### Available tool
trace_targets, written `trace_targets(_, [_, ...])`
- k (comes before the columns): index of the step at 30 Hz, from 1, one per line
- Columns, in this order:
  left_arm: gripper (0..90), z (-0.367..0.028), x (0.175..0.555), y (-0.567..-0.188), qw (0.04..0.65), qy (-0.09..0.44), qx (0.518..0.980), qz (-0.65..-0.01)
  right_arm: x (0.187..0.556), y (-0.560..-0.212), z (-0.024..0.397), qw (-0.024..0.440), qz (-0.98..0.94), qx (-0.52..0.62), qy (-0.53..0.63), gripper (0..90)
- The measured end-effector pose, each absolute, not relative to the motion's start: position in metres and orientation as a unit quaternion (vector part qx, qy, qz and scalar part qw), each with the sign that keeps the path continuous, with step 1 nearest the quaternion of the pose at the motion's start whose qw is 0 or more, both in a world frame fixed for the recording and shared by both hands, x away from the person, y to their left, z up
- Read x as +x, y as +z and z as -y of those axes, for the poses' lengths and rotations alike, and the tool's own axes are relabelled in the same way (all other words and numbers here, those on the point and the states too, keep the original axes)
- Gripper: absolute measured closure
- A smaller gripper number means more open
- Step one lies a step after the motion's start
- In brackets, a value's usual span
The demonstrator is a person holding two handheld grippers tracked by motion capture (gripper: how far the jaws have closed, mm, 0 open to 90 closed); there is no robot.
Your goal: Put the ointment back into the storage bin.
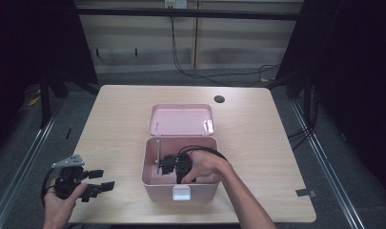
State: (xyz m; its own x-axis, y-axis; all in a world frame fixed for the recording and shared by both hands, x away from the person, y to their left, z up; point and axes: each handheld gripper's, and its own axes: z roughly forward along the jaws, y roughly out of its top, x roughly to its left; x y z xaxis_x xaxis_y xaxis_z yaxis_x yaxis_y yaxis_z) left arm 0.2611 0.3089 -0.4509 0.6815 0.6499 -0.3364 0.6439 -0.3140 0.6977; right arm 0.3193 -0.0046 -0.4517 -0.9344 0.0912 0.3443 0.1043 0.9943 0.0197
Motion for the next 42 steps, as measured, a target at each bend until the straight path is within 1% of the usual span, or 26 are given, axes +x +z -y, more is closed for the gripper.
trace_targets(8, [22.3, -0.309, 0.261, -0.451, 0.427, 0.003, 0.812, -0.398, 0.319, -0.445, 0.009, 0.167, 0.984, -0.054, -0.027, 68.2])
trace_targets(22, [22.3, -0.309, 0.261, -0.451, 0.426, 0.003, 0.814, -0.396, 0.316, -0.428, 0.018, 0.143, 0.987, -0.053, -0.047, 67.1])
trace_targets(24, [22.3, -0.309, 0.261, -0.451, 0.426, 0.003, 0.814, -0.396, 0.316, -0.423, 0.018, 0.131, 0.989, -0.052, -0.045, 66.7])
trace_targets(30, [22.4, -0.309, 0.261, -0.451, 0.426, 0.003, 0.814, -0.395, 0.314, -0.416, 0.021, 0.128, 0.989, -0.053, -0.05, 66.2])
trace_targets(37, [22.3, -0.308, 0.261, -0.451, 0.426, 0.003, 0.813, -0.398, 0.314, -0.406, 0.032, 0.119, 0.989, -0.064, -0.064, 66.1])
trace_targets(42, [22.4, -0.308, 0.261, -0.451, 0.426, 0.002, 0.812, -0.398, 0.312, -0.398, 0.037, 0.103, 0.99, -0.069, -0.066, 65.9])
